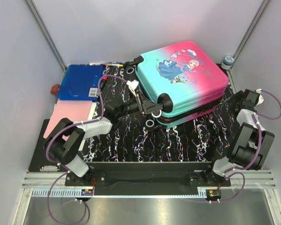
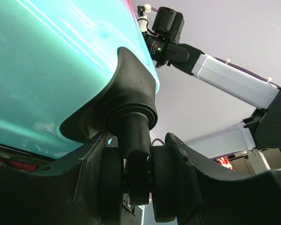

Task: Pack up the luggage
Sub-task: Zip the luggage at the corner of the board.

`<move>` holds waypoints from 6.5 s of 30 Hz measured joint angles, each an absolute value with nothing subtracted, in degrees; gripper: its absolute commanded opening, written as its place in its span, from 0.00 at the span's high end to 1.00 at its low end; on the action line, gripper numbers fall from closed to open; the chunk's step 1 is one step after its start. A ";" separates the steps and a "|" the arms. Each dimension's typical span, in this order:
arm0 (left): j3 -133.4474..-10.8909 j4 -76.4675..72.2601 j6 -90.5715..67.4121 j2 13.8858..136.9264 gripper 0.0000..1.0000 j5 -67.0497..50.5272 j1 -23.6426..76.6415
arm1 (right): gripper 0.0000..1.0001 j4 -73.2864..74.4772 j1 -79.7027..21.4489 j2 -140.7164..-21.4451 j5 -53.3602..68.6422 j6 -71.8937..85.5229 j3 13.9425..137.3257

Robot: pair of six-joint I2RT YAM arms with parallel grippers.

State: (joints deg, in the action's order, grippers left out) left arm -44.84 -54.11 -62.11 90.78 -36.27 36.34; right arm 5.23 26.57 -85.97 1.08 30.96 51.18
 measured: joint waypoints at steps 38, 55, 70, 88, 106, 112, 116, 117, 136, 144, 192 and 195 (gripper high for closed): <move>-42.17 -55.42 -59.79 92.12 1.00 -38.79 32.51 | 0.16 -6.87 26.79 -91.22 4.69 32.53 47.92; -44.18 -48.93 -58.46 91.48 1.00 -43.22 30.22 | 0.10 -3.53 28.45 -83.79 4.82 28.97 47.77; -44.64 -45.43 -58.30 88.79 1.00 -43.33 27.75 | 0.23 -7.66 29.08 -103.33 14.79 34.39 58.59; -51.09 -22.04 -47.64 78.98 1.00 -43.00 24.60 | 0.23 -13.93 21.06 -101.54 14.79 35.09 54.02; -50.74 -9.65 -38.79 71.24 1.00 -50.92 9.61 | 0.23 -7.35 8.86 -93.93 7.92 32.51 50.35; -50.19 -8.82 -37.60 70.26 1.00 -51.70 5.67 | 0.21 -6.04 5.74 -92.86 6.50 31.29 50.24; -50.11 -8.49 -37.12 70.94 1.00 -52.77 4.16 | 0.17 -4.14 4.82 -88.23 3.95 30.94 47.68; -50.06 -8.23 -37.04 71.26 1.00 -53.19 4.03 | 0.17 -3.57 4.43 -85.58 3.40 30.85 46.35; -46.50 -14.09 -42.39 75.20 1.00 -59.57 3.57 | 0.23 3.60 3.75 -60.88 7.07 25.82 30.94; -46.17 -17.37 -45.95 75.24 1.00 -59.83 3.57 | 0.22 0.01 3.90 -62.54 6.72 19.77 29.50; -45.58 -17.43 -45.25 75.22 1.00 -60.07 3.57 | 0.34 -29.67 14.00 -79.68 51.05 -17.54 30.41; -45.58 -17.26 -45.01 75.22 1.00 -60.03 3.57 | 0.37 -33.34 14.00 -79.68 53.36 -16.86 32.08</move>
State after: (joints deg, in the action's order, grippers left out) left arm -45.58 -17.26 -45.01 75.22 -60.03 3.57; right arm -33.34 14.00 -79.68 53.36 -16.86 32.08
